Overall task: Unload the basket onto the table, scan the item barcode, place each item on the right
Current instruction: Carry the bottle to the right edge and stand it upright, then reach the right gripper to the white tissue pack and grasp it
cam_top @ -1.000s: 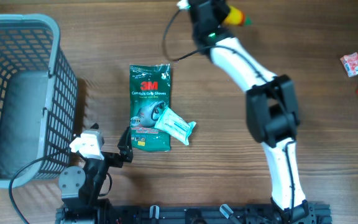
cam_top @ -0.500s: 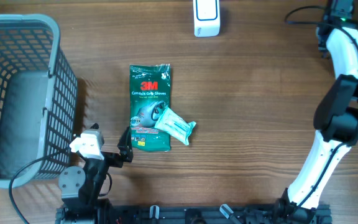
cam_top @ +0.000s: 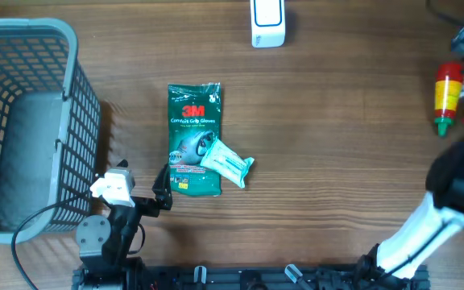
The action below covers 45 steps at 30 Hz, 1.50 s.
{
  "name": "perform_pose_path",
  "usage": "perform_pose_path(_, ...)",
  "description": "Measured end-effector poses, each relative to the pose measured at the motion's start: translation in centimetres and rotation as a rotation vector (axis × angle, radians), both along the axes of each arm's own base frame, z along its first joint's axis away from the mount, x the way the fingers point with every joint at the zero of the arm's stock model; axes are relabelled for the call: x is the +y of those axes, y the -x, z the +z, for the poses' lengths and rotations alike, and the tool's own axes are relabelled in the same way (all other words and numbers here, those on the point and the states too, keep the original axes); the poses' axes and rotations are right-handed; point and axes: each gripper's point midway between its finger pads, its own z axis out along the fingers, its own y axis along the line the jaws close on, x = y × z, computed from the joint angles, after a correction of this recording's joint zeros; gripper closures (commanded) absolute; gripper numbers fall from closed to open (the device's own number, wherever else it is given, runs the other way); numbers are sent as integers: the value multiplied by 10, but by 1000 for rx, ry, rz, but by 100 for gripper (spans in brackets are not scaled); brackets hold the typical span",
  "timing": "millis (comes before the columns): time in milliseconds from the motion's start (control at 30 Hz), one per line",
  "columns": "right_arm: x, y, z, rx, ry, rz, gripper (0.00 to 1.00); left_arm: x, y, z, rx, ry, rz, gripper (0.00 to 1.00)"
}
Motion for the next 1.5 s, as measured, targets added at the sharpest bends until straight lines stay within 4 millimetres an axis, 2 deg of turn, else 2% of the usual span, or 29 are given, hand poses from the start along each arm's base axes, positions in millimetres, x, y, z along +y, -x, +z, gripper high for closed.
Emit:
perform_pose_path(33, 7, 4, 35, -82, 5, 9, 0, 0, 0, 0, 0, 0, 0, 0)
perform_pose_path(67, 22, 11, 80, -190, -3, 42, 0, 0, 0, 0, 0, 0, 0, 0)
perform_pose_path(100, 39, 18, 116, -282, -22, 87, 0, 0, 0, 0, 0, 0, 0, 0)
perform_pose_path(133, 55, 23, 141, -351, -46, 130, 0, 0, 0, 0, 0, 0, 0, 0)
perform_pose_path(167, 86, 34, 181, -462, -99, 225, 0, 0, 0, 0, 0, 0, 0, 0)
perform_pose_path(200, 115, 41, 207, -539, -154, 318, 0, 0, 0, 0, 0, 0, 0, 0)
perform_pose_path(233, 140, 46, 224, -590, -213, 399, 0, 0, 0, 0, 0, 0, 0, 0)
perform_pose_path(267, 178, 53, 233, -619, -327, 518, 0, 0, 0, 0, 0, 0, 0, 0)
perform_pose_path(300, 206, 57, 231, -605, -427, 603, 0, 0, 0, 0, 0, 0, 0, 0)
perform_pose_path(367, 265, 66, 209, -506, -630, 750, 3, 0, 0, 0, 0, 0, 0, 0)
perform_pose_path(400, 299, 71, 188, -417, -740, 820, 3, 0, 0, 0, 0, 0, 0, 0)
perform_pose_path(467, 354, 81, 148, -242, -846, 930, 3, 0, 0, 0, 0, 0, 0, 0)
perform_pose_path(567, 447, 108, 73, 51, -822, 1226, 2, 0, 0, 0, 0, 0, 0, 0)
perform_pose_path(600, 475, 119, 38, 161, -756, 1332, 2, 0, 0, 0, 0, 0, 0, 0)
perform_pose_path(633, 495, 129, 9, 249, -696, 1403, 3, 0, 0, 0, 0, 0, 0, 0)
perform_pose_path(667, 508, 131, -16, 301, -614, 1449, 14, 0, 0, 0, 0, 0, 0, 0)
perform_pose_path(700, 515, 133, -34, 342, -561, 1473, 14, 0, 0, 0, 0, 0, 0, 0)
perform_pose_path(733, 520, 134, -62, 404, -474, 1490, 14, 0, 0, 0, 0, 0, 0, 0)
perform_pose_path(767, 522, 132, -81, 439, -407, 1497, 20, 0, 0, 0, 0, 0, 0, 0)
perform_pose_path(800, 525, 131, -103, 490, -339, 1507, 21, 0, 0, 0, 0, 0, 0, 0)
perform_pose_path(867, 528, 135, -134, 580, -262, 1532, 21, 0, 0, 0, 0, 0, 0, 0)
perform_pose_path(933, 533, 140, -154, 640, -228, 1556, 21, 0, 0, 0, 0, 0, 0, 0)
perform_pose_path(1000, 538, 146, -163, 669, -254, 1585, 21, 0, 0, 0, 0, 0, 0, 0)
perform_pose_path(1167, 561, 154, -159, 619, -382, 1663, 21, 0, 0, 0, 0, 0, 0, 0)
perform_pose_path(1267, 565, 159, -161, 620, -393, 1719, 25, 0, 0, 0, 0, 0, 0, 0)
perform_pose_path(1333, 567, 163, -163, 630, -387, 1750, 30, 0, 0, 0, 0, 0, 0, 0)
perform_pose_path(1400, 573, 160, -167, 617, -377, 1782, 47, 0, 0, 0, 0, 0, 0, 0)
perform_pose_path(1433, 573, 161, -171, 625, -377, 1783, 51, 0, 0, 0, 0, 0, 0, 0)
perform_pose_path(1500, 573, 163, -180, 651, -383, 1788, 56, 0, 0, 0, 0, 0, 0, 0)
